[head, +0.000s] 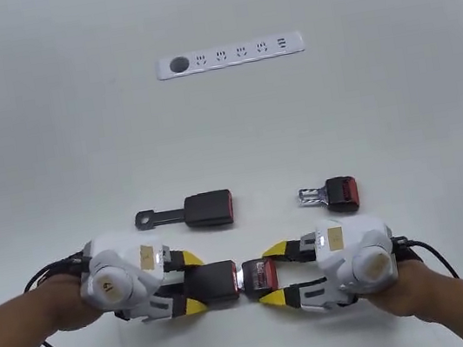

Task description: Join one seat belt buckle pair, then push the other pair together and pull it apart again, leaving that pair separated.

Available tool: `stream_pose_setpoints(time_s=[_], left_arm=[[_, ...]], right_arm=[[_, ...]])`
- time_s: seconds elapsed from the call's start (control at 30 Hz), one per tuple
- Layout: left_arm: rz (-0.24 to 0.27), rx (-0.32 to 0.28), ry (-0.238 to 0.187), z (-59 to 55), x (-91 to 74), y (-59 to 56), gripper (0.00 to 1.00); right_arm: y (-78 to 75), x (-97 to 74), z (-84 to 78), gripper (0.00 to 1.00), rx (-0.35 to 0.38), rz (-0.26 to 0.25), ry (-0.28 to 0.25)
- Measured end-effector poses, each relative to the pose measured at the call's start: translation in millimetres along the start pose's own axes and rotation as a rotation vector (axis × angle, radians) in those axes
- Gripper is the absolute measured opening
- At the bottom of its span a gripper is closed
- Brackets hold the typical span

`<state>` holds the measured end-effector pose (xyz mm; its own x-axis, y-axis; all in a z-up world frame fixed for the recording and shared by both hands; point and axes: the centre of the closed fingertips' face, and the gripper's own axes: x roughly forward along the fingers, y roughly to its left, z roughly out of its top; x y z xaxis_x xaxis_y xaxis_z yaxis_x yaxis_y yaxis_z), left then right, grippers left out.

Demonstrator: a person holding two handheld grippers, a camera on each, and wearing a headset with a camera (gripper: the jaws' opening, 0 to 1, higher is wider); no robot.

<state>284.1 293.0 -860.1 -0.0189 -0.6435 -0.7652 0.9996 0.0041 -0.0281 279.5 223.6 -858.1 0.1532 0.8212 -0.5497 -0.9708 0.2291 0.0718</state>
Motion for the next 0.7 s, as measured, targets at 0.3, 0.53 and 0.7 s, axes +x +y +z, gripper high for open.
stream_pose_setpoints(time_s=[0.3,0.53,0.7], left_arm=[[-0.004,0.0,-0.002,0.0,-0.6,-0.3,0.33],[-0.001,-0.007,-0.008,-0.2,-0.7,-0.2,0.33],[-0.006,-0.008,0.006,0.6,-0.1,-1.0,0.34]], right_arm=[[0.2,0.0,0.0,0.34,0.007,-0.005,-0.003],[0.5,0.1,-0.1,0.34,0.012,-0.01,-0.004],[0.8,-0.1,0.5,0.35,0.024,-0.004,0.003]])
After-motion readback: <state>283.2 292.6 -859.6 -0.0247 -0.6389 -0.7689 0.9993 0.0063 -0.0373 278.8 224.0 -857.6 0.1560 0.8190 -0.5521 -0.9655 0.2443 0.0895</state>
